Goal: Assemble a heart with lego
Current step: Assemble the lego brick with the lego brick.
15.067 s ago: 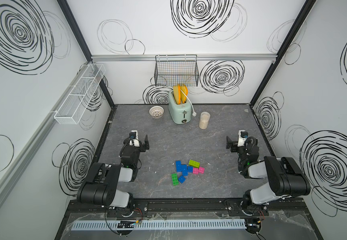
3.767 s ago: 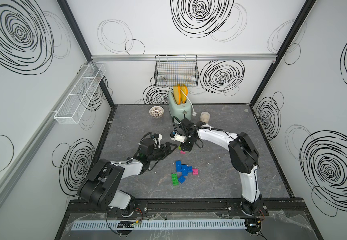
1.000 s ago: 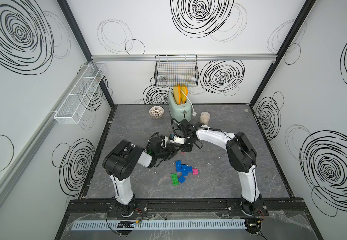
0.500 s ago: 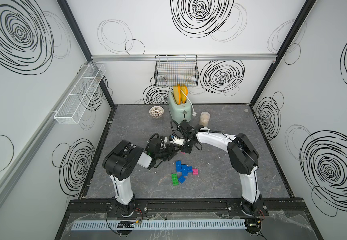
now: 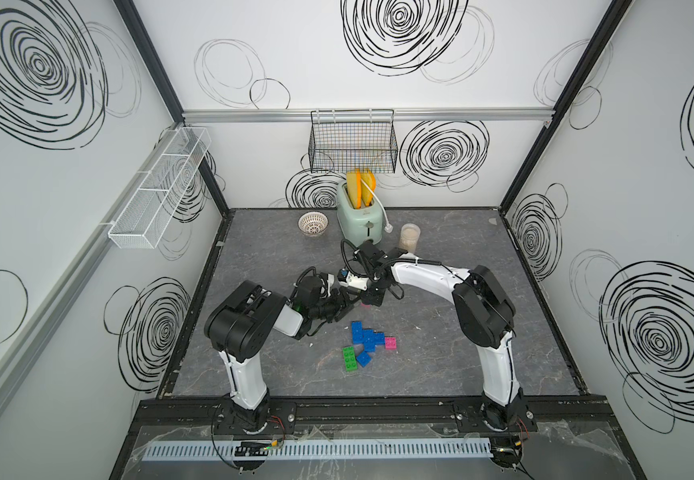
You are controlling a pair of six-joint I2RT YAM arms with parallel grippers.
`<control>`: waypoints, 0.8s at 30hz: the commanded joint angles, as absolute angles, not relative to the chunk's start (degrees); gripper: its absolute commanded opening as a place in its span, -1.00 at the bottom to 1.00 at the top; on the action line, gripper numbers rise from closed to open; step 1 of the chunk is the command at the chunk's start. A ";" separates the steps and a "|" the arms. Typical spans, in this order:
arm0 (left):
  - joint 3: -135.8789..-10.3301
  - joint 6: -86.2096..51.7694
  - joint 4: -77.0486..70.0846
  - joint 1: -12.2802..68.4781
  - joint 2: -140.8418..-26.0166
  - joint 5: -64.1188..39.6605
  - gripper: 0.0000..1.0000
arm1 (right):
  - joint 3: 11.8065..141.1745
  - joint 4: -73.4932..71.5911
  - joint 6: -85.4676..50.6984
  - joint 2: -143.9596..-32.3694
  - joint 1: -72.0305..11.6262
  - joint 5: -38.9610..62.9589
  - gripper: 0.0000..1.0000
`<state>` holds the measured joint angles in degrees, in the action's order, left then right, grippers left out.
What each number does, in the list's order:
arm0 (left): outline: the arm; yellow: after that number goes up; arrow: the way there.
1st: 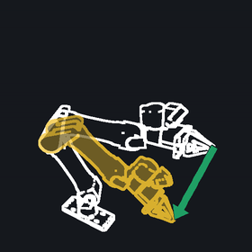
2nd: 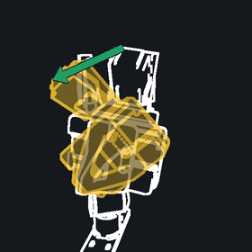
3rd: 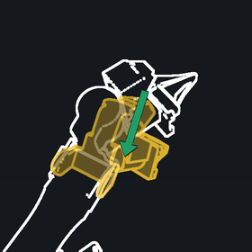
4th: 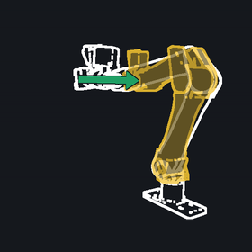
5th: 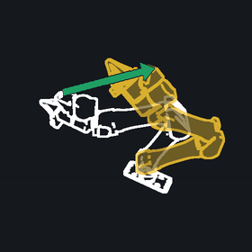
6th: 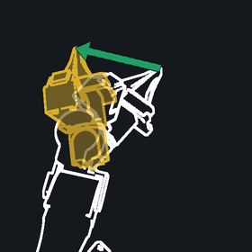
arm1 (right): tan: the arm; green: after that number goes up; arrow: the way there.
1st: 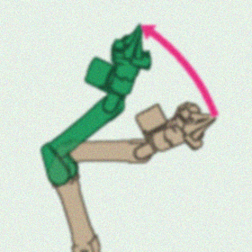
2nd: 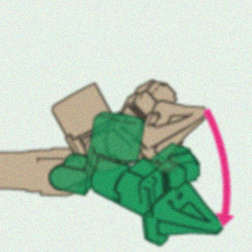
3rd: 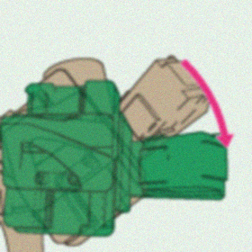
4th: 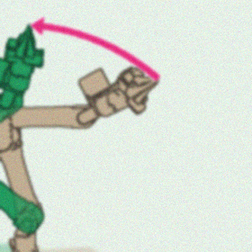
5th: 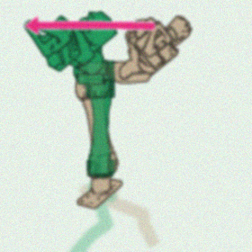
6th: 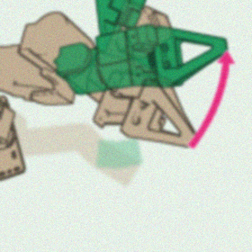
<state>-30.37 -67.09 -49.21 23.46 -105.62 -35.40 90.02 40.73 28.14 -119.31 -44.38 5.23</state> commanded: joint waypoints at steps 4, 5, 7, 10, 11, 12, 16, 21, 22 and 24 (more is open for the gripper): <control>-28.66 -66.81 -44.13 22.68 -105.47 -35.89 0.33 | 88.43 46.49 29.51 -125.42 -45.09 9.37 -0.25; -28.65 -66.80 -44.12 22.64 -105.47 -35.94 0.34 | 88.34 46.34 29.53 -125.35 -45.09 9.65 -0.24; -28.57 -66.82 -44.12 22.64 -105.56 -35.97 0.38 | 88.23 45.97 29.26 -125.42 -45.13 9.32 -0.17; -28.65 -66.71 -44.12 22.56 -105.65 -36.04 0.39 | 87.66 45.00 28.57 -125.34 -45.05 8.36 -0.05; -28.67 -66.73 -44.12 22.58 -105.64 -36.05 0.39 | 87.45 44.43 28.41 -124.97 -44.92 8.25 -0.03; -28.66 -66.71 -44.08 22.49 -105.65 -36.17 0.39 | 87.09 43.69 28.17 -124.44 -44.75 8.45 -0.02; -28.83 -66.63 -44.03 22.37 -105.47 -36.26 0.39 | 86.83 41.58 27.49 -122.13 -43.79 9.74 0.22; -28.83 -66.70 -44.12 22.29 -104.97 -36.38 0.39 | 87.49 40.19 26.83 -120.00 -42.39 11.72 0.49; -28.83 -66.62 -43.97 22.31 -104.81 -36.37 0.39 | 87.69 40.07 26.71 -119.66 -42.15 11.85 0.51; -28.98 -66.43 -43.71 22.20 -104.35 -36.37 0.39 | 88.04 40.06 26.55 -119.33 -41.80 11.74 0.54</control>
<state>-29.74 -66.41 -48.12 22.70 -104.62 -37.60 88.49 40.01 26.35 -121.12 -42.72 10.50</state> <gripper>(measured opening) 0.695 0.767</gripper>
